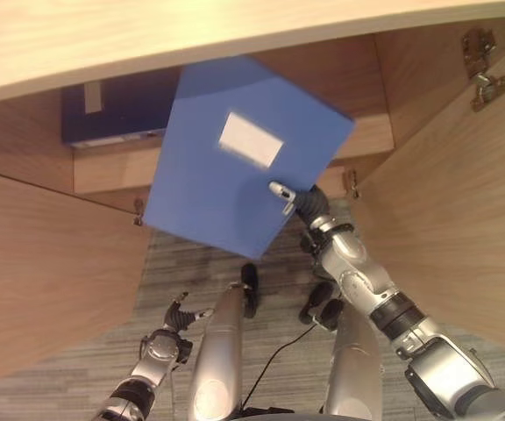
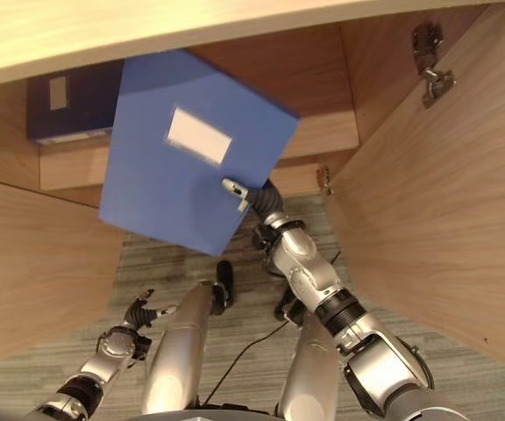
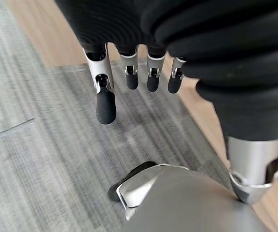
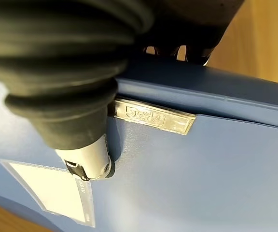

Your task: Put the empty folder in the office cabinet

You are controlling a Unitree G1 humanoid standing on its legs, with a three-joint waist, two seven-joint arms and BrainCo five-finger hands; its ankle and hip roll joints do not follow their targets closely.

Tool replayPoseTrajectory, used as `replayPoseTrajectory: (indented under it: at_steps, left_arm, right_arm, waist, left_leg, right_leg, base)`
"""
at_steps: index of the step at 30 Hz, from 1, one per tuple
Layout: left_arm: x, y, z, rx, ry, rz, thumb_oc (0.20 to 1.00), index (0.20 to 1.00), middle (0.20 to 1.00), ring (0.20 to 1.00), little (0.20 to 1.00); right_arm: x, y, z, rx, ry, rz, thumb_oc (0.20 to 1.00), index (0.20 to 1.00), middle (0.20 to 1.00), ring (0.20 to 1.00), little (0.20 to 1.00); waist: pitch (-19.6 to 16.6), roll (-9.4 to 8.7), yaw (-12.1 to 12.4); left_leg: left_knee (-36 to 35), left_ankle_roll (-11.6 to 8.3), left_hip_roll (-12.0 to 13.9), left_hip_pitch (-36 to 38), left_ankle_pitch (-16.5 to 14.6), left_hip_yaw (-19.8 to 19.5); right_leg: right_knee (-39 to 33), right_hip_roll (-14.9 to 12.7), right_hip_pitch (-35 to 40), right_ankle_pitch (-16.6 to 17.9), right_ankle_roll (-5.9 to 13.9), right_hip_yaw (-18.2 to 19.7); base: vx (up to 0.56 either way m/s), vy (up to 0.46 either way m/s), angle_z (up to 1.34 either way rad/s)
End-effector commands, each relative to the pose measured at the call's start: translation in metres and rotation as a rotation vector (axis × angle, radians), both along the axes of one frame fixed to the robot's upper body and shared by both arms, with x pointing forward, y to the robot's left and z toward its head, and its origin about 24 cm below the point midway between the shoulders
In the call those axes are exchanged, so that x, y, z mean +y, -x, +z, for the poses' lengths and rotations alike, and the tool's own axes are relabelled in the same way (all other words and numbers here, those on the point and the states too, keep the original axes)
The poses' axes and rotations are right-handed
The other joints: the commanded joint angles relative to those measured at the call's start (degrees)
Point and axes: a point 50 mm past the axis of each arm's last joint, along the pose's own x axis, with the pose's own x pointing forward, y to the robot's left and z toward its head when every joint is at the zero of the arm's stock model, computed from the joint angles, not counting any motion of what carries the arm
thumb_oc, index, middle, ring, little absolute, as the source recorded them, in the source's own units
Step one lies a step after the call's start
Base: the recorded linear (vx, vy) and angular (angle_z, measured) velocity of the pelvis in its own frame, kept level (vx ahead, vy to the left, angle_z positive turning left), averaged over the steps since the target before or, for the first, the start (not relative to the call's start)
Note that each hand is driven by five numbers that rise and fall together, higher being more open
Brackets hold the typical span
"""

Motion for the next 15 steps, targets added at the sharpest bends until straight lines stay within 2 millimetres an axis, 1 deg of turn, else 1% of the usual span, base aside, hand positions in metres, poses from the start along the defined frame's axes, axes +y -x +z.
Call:
replayPoseTrajectory:
  at_steps: [1,2,3,4,5,6,7,8,9,11,12,13,14,15]
  left_arm:
    - [0.019,0.045,-0.02,0.133,-0.062,0.021,1.0,1.0,1.0,1.0,1.0]
    - [0.02,0.045,-0.02,0.133,-0.063,0.021,1.0,1.0,1.0,1.0,1.0]
    - [0.026,0.054,-0.022,0.163,-0.078,0.024,1.0,1.0,1.0,1.0,1.0]
    - [0.027,0.054,-0.022,0.163,-0.079,0.024,1.0,1.0,1.0,1.0,1.0]
    - [0.03,0.059,-0.022,0.177,-0.083,0.02,1.0,1.0,1.0,1.0,1.0]
    - [0.036,0.068,-0.023,0.204,-0.095,0.009,1.0,1.0,1.0,1.0,1.0]
    - [0.037,0.067,-0.022,0.201,-0.097,0.009,1.0,1.0,1.0,1.0,1.0]
    - [0.04,0.072,-0.023,0.22,-0.093,0.006,1.0,1.0,1.0,1.0,1.0]
    - [0.043,0.077,-0.024,0.247,-0.094,0.001,1.0,1.0,1.0,1.0,1.0]
    - [0.043,0.079,-0.025,0.265,-0.093,-0.008,1.0,1.0,1.0,1.0,1.0]
    - [0.044,0.078,-0.025,0.262,-0.096,-0.009,1.0,1.0,1.0,1.0,1.0]
    - [0.044,0.077,-0.025,0.265,-0.098,-0.011,1.0,1.0,1.0,1.0,1.0]
    - [0.043,0.075,-0.024,0.262,-0.096,-0.011,1.0,1.0,1.0,1.0,1.0]
    - [0.043,0.074,-0.024,0.26,-0.097,-0.013,1.0,1.0,1.0,1.0,1.0]
  right_arm:
    - [0.003,-0.003,0.039,-0.111,-0.249,-0.053,0.2,0.2,0.2,0.2,0.2]
    - [0.003,-0.003,0.039,-0.112,-0.249,-0.053,0.2,0.2,0.2,0.2,0.2]
    - [-0.006,-0.014,0.058,-0.138,-0.274,-0.108,0.2,0.2,0.2,0.2,0.2]
    - [-0.006,-0.015,0.058,-0.139,-0.275,-0.108,0.2,0.2,0.2,0.2,0.2]
    - [-0.012,-0.021,0.065,-0.139,-0.3,-0.138,0.2,0.2,0.2,0.2,0.2]
    - [-0.029,-0.034,0.075,-0.118,-0.394,-0.227,0.2,0.2,0.2,0.2,0.2]
    - [-0.029,-0.036,0.076,-0.121,-0.399,-0.225,0.2,0.2,0.2,0.2,0.2]
    - [-0.04,-0.044,0.084,-0.109,-0.452,-0.279,0.2,0.2,0.2,0.2,0.2]
    - [-0.055,-0.055,0.087,-0.055,-0.556,-0.363,0.2,0.2,0.2,0.2,0.2]
    - [-0.076,-0.065,0.085,0.02,-0.681,-0.475,0.2,0.2,0.2,0.2,0.2]
    - [-0.078,-0.066,0.086,0.017,-0.686,-0.476,0.2,0.2,0.2,0.2,0.2]
    - [-0.089,-0.07,0.085,0.05,-0.741,-0.53,0.2,0.2,0.2,0.2,0.2]
    - [-0.117,-0.075,0.083,0.123,-0.867,-0.652,0.2,0.2,0.2,0.2,0.2]
    - [-0.118,-0.075,0.084,0.121,-0.87,-0.652,0.2,0.2,0.2,0.2,0.2]
  waist:
    - [-6.37,0.18,1.12]
    - [-6.41,0.16,1.12]
    - [-7.13,0.24,1.94]
    - [-7.15,0.18,1.95]
    - [-7.59,0.22,2.42]
    - [-8.42,0.43,3.29]
    - [-8.32,0.29,3.34]
    - [-8.76,0.36,3.91]
    - [-9.24,0.39,4.55]
    - [-9.96,0.48,4.94]
    - [-9.86,0.4,5.05]
    - [-10.1,0.41,5.26]
    - [-10.74,0.57,5.86]
    - [-10.69,0.56,5.95]
  left_leg:
    - [3.38,1.24,0.85,-1.73,-5.0,-2.37]
    - [3.42,1.24,0.85,-1.79,-5.02,-2.37]
    - [3.98,1.21,0.61,-2.58,-5.3,-3.11]
    - [4.05,1.21,0.6,-2.69,-5.33,-3.14]
    - [4.09,1.11,0.44,-2.95,-5.4,-3.4]
    - [3.79,0.96,0.14,-3.0,-5.38,-3.88]
    - [3.78,0.95,0.13,-3.05,-5.37,-3.91]
    - [3.66,0.9,-0.05,-3.11,-5.35,-4.24]
    - [3.44,0.67,-0.27,-3.11,-5.4,-4.62]
    - [3.12,0.49,-0.55,-3.04,-5.4,-5.14]
    - [3.11,0.48,-0.57,-3.09,-5.4,-5.21]
    - [3.07,0.38,-0.69,-3.24,-5.4,-5.44]
    - [3.01,0.26,-1.05,-3.67,-5.34,-6.09]
    - [3.07,0.24,-1.08,-3.79,-5.36,-6.16]
  right_leg:
    - [-4.95,0.94,1.83,0.84,2.87,4.19]
    - [-4.91,0.93,1.76,0.82,2.87,4.2]
    - [-3.8,0.62,1.12,0.06,2.62,4.14]
    - [-3.72,0.59,1.01,0.0,2.61,4.13]
    - [-3.22,0.43,0.73,-0.6,2.45,4.0]
    - [-2.92,0.26,0.83,-1.04,2.48,3.81]
    - [-2.92,0.25,0.8,-1.06,2.47,3.77]
    - [-2.7,0.21,0.85,-1.39,2.41,3.71]
    - [-2.68,0.19,1.1,-1.73,2.5,3.59]
    - [-2.68,0.28,1.43,-2.07,2.53,3.51]
    - [-2.7,0.28,1.43,-2.1,2.54,3.43]
    - [-2.69,0.35,1.47,-2.31,2.55,3.38]
    - [-2.31,0.39,1.49,-2.93,2.62,3.11]
    - [-2.27,0.37,1.44,-2.98,2.61,3.04]
  base:
    - [0.0,-0.046,0.28]
    - [0.02,-0.069,0.25]
    - [0.01,-0.048,0.21]
    - [0.03,-0.065,0.11]
    - [0.04,-0.049,0.1]
    - [0.04,-0.05,0.1]
    - [0.05,-0.049,0.12]
    - [0.04,-0.044,0.14]
    - [0.05,-0.052,0.09]
    - [0.04,-0.04,0.07]
    - [0.03,-0.029,0.12]
    - [0.04,-0.033,0.15]
    - [0.03,-0.033,0.13]
    - [0.03,-0.033,0.11]
